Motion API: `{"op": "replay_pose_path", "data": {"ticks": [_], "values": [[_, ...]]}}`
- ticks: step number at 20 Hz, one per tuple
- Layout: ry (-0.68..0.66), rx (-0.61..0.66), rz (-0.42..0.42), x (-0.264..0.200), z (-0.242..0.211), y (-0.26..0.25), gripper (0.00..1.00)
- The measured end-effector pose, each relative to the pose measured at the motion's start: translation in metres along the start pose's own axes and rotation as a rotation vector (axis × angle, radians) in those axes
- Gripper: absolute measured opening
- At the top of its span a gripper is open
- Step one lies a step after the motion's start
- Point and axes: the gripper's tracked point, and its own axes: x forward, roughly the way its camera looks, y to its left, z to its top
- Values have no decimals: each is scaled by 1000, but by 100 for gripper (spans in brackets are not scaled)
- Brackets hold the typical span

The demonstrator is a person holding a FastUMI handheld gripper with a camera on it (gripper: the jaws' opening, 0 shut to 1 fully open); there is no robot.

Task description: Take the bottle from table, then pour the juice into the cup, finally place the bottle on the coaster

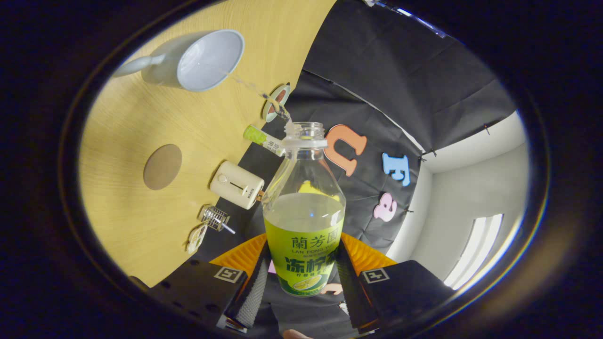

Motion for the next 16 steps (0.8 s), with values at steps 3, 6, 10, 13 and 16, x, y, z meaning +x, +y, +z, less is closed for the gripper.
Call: {"op": "replay_pose_path", "data": {"ticks": [3, 6, 10, 13, 16], "values": [[-8, -24, -9, 0, 3, -5, 77], [-15, -51, -22, 1, 6, -9, 77], [-27, -89, -39, 2, 9, -16, 77], [-29, -110, -43, 2, 10, -20, 77], [-29, -122, -51, 3, 10, -23, 77]]}}
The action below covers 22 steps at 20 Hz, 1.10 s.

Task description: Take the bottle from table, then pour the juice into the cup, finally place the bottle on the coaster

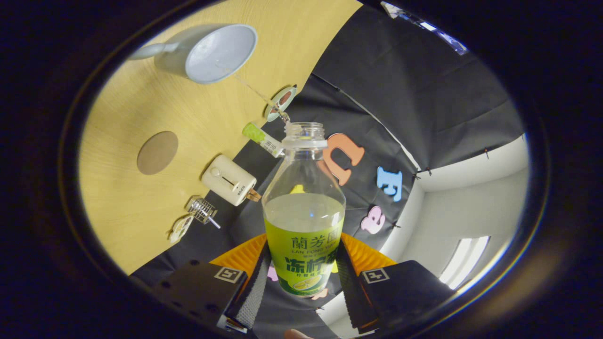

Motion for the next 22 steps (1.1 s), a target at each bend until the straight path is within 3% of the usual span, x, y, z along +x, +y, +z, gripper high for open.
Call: {"op": "replay_pose_path", "data": {"ticks": [14, 22], "values": [[-15, 17, -25, 1, 0, -4, 77], [15, 227, 38, -10, 3, 18, 77]]}}
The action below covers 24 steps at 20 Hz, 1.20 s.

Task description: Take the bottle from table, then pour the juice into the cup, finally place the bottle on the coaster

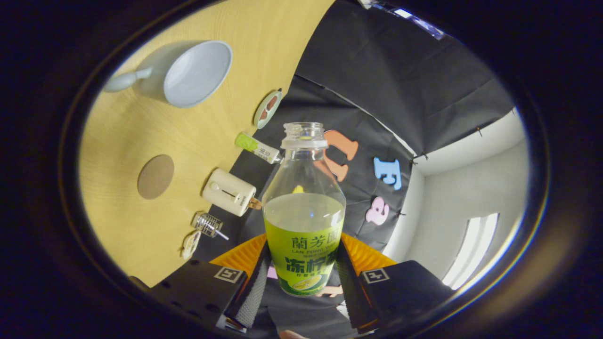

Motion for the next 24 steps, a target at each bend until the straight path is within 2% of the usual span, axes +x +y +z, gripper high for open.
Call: {"op": "replay_pose_path", "data": {"ticks": [4, 13, 17, 19, 21, 24], "values": [[59, 245, 82, -4, -8, 16, 77], [157, 914, 216, -20, -30, 29, 77], [186, 1303, 284, -21, -42, 38, 77], [197, 1513, 336, -5, -44, 43, 77], [210, 1671, 369, 13, -44, 49, 77], [217, 1772, 394, 38, -41, 62, 77]]}}
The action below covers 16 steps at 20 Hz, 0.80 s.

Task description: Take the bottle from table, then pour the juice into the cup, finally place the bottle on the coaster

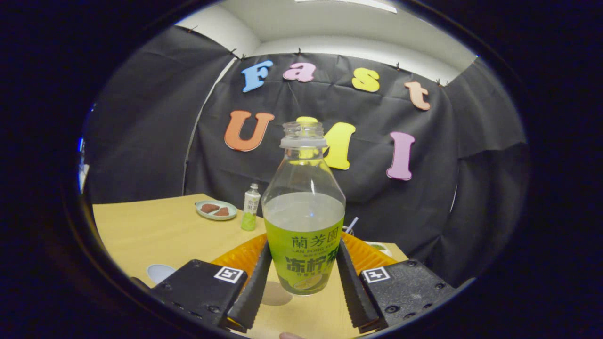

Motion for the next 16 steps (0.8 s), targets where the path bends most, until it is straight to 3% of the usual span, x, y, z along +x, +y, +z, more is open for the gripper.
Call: {"op": "replay_pose_path", "data": {"ticks": [9, 16], "values": [[122, 75, 106, 73, -61, 23, 78], [205, 111, 155, 102, -109, 36, 78]]}}
